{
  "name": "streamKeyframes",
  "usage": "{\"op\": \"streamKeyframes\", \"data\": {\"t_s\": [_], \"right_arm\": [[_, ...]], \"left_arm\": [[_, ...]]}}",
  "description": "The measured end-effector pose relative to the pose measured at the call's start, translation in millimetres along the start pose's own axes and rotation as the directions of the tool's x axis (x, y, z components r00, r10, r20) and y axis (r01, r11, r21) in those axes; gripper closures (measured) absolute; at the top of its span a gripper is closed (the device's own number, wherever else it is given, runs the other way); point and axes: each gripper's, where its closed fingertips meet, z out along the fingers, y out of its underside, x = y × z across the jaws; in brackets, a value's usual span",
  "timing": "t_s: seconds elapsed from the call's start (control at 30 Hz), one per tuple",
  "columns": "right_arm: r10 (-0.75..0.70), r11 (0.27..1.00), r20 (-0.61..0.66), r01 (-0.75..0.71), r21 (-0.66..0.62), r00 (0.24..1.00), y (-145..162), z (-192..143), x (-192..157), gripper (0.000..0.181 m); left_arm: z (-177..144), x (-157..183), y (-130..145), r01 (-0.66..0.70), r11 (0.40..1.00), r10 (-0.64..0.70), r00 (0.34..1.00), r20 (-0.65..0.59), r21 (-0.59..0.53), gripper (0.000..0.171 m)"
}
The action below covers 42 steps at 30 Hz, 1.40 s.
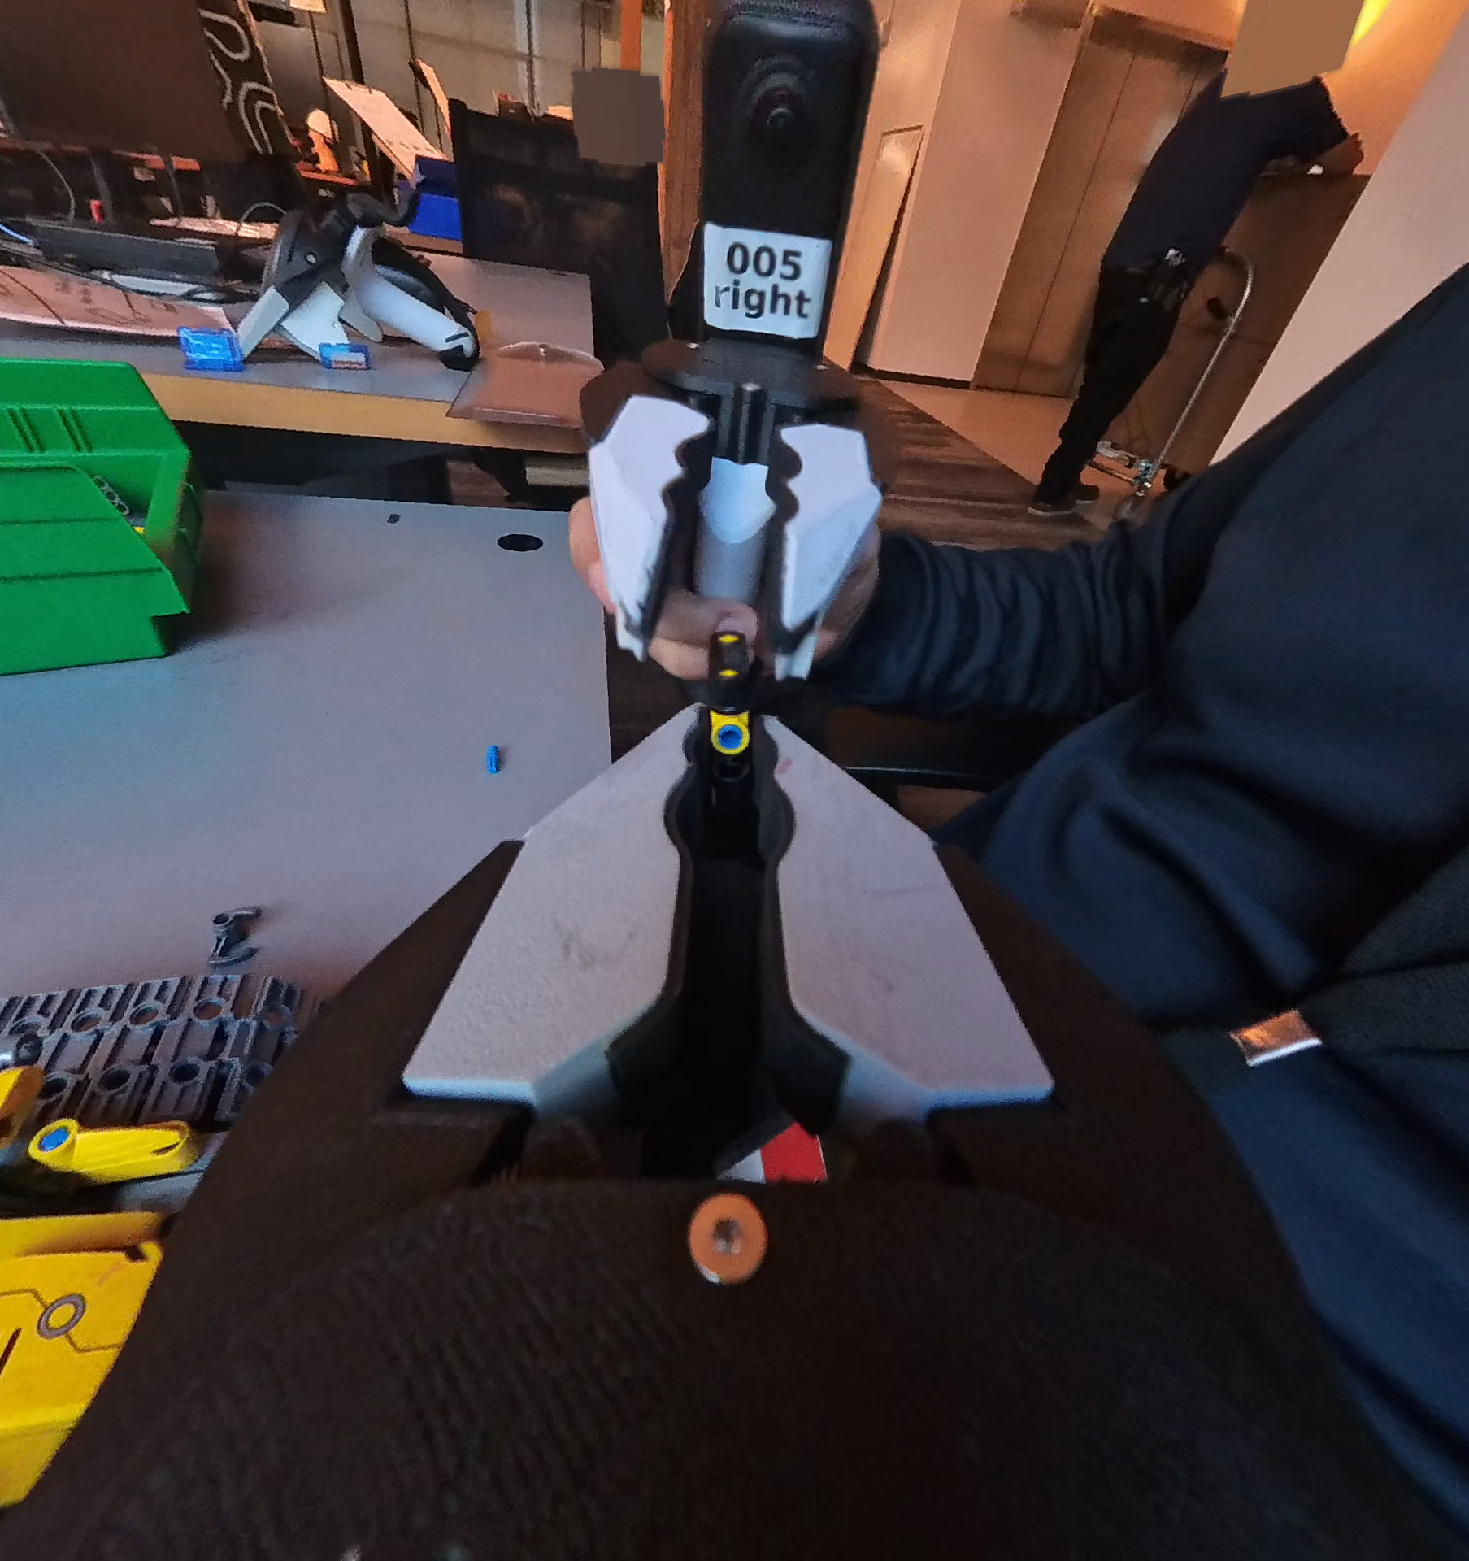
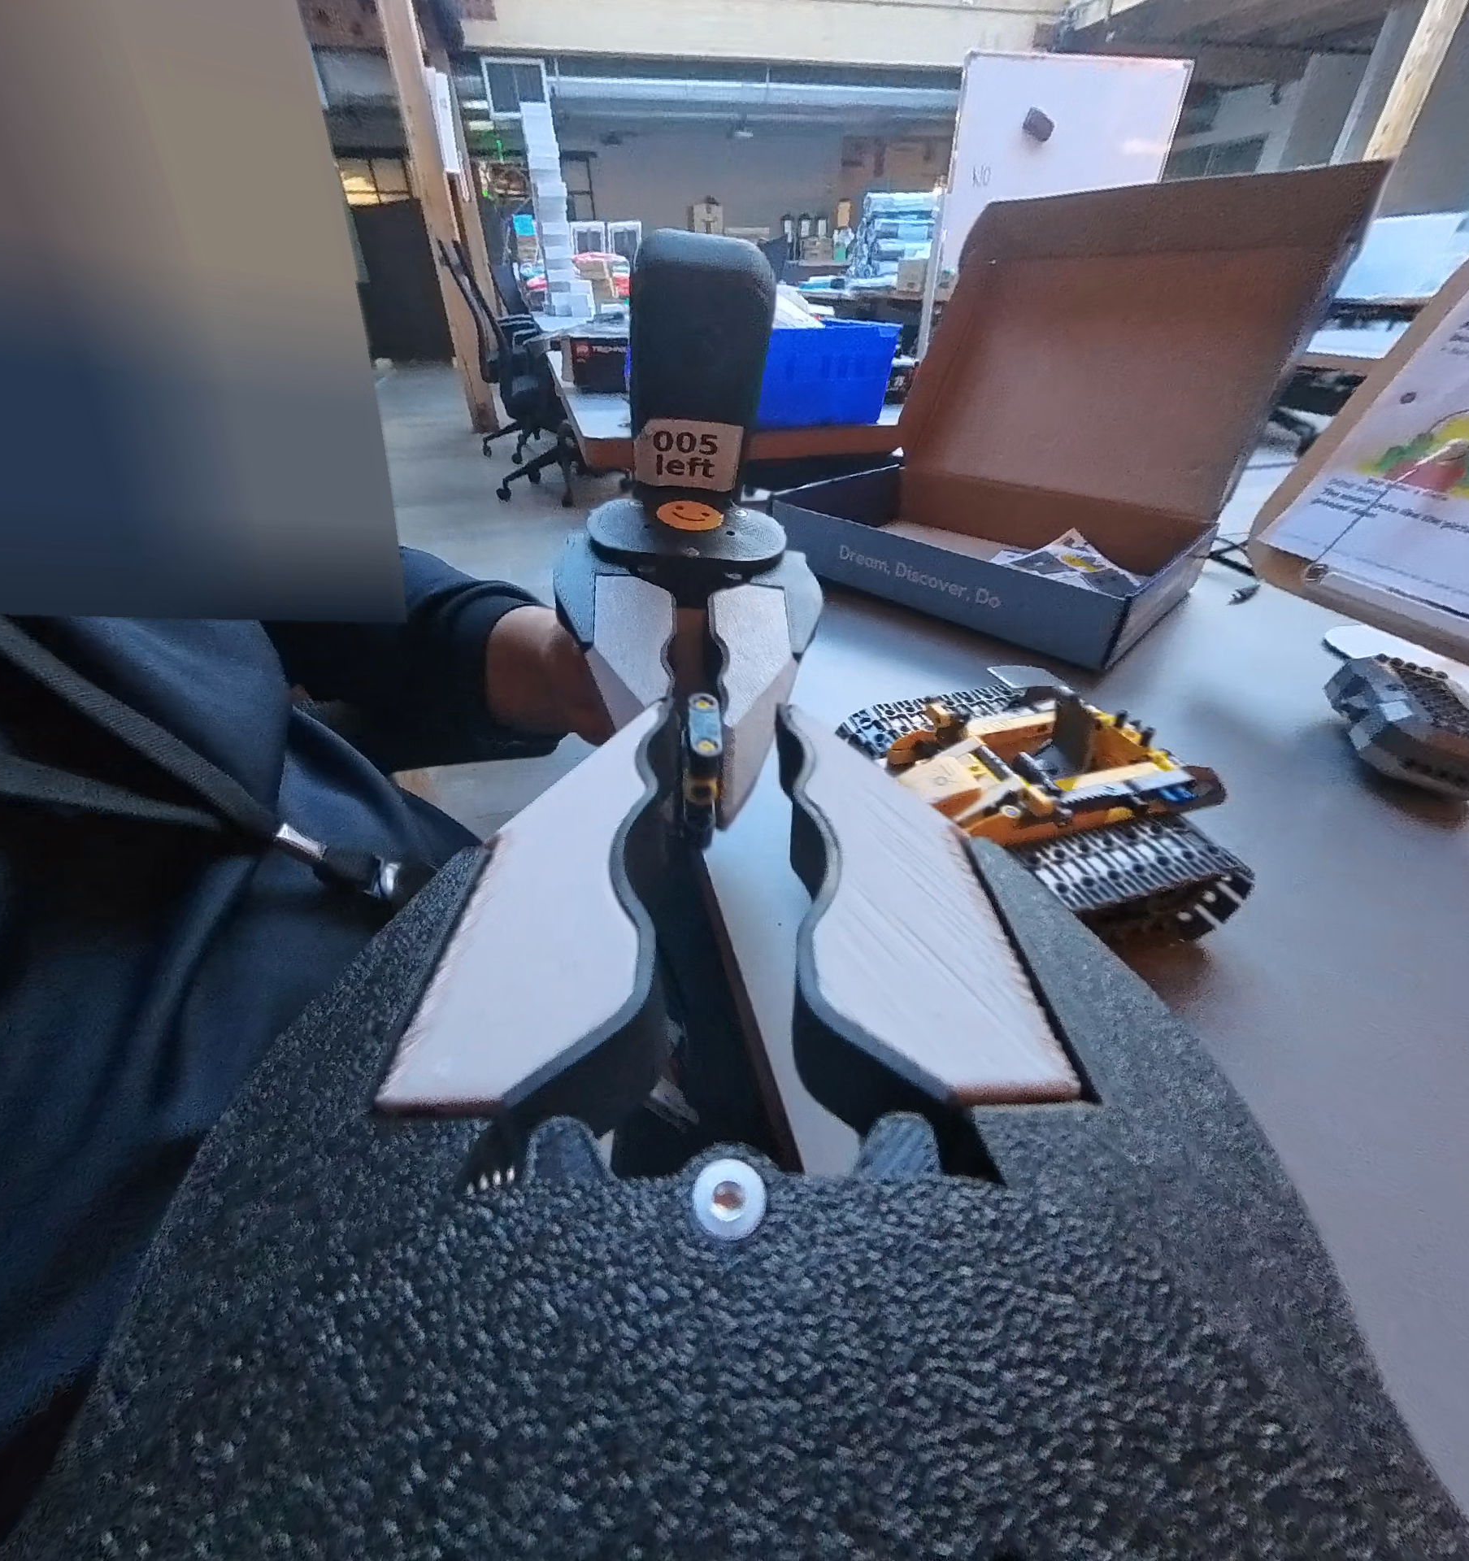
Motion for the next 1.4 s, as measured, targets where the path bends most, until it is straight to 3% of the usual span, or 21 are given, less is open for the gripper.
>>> {"op": "streamKeyframes", "data": {"t_s": [0.33,0.37,0.43,0.57,0.63,0.77,0.97,1.07,1.2,1.27,1.4], "right_arm": [[0.102,0.995,0.033,-0.102,-0.003,0.994,5.1,18.0,2.2,0.175],[0.121,0.992,0.036,-0.122,0.012,0.992,3.9,18.8,2.5,0.175],[0.143,0.989,0.050,-0.145,0.032,0.988,2.0,20.5,1.5,0.175],[0.084,0.996,-0.043,-0.082,0.035,0.996,0.8,22.5,9.4,0.175],[0.096,0.991,-0.086,-0.087,0.098,0.992,-8.0,23.2,13.8,0.175],[0.282,0.929,-0.022,-0.267,0.257,0.959,-26.4,22.8,28.7,0.176],[0.387,0.857,0.055,-0.381,0.347,0.921,-40.5,21.7,44.6,0.177],[0.384,0.873,0.056,-0.382,0.303,0.922,-37.7,23.5,47.3,0.176],[0.405,0.901,0.053,-0.409,0.142,0.913,-23.5,19.1,51.9,0.174],[0.318,0.945,-0.060,-0.312,0.095,0.946,-21.4,7.7,60.4,0.164],[0.051,0.989,-0.198,-0.076,-0.124,0.979,-16.1,-2.4,55.7,0.163]], "left_arm": [[-4.3,-8.2,-3.2,-0.024,0.999,0.021,0.997,0.072,0.041,0.164],[-4.3,-6.3,-4.5,-0.027,0.998,0.024,0.998,0.061,0.050,0.158],[-3.5,-7.8,-6.3,-0.023,0.998,0.018,0.997,0.077,0.062,0.165],[-6.3,-18.5,-6.8,-0.007,0.997,-0.006,0.985,0.172,0.074,0.165],[-9.5,-20.7,-14.6,0.023,0.992,-0.046,0.983,0.180,0.126,0.165],[-15.0,-28.0,-32.3,0.135,0.959,-0.173,0.976,0.136,0.247,0.165],[-19.7,-40.5,-46.1,0.131,0.954,-0.177,0.972,0.156,0.271,0.165],[-20.1,-43.2,-44.4,0.174,0.954,-0.208,0.971,0.122,0.243,0.165],[-19.0,-47.3,-30.5,0.266,0.953,-0.280,0.956,0.092,0.144,0.166],[-18.0,-46.9,-26.7,0.273,0.954,-0.286,0.953,0.099,0.127,0.166],[-16.2,-50.9,-21.7,0.293,0.950,-0.306,0.945,0.120,0.111,0.166]]}}
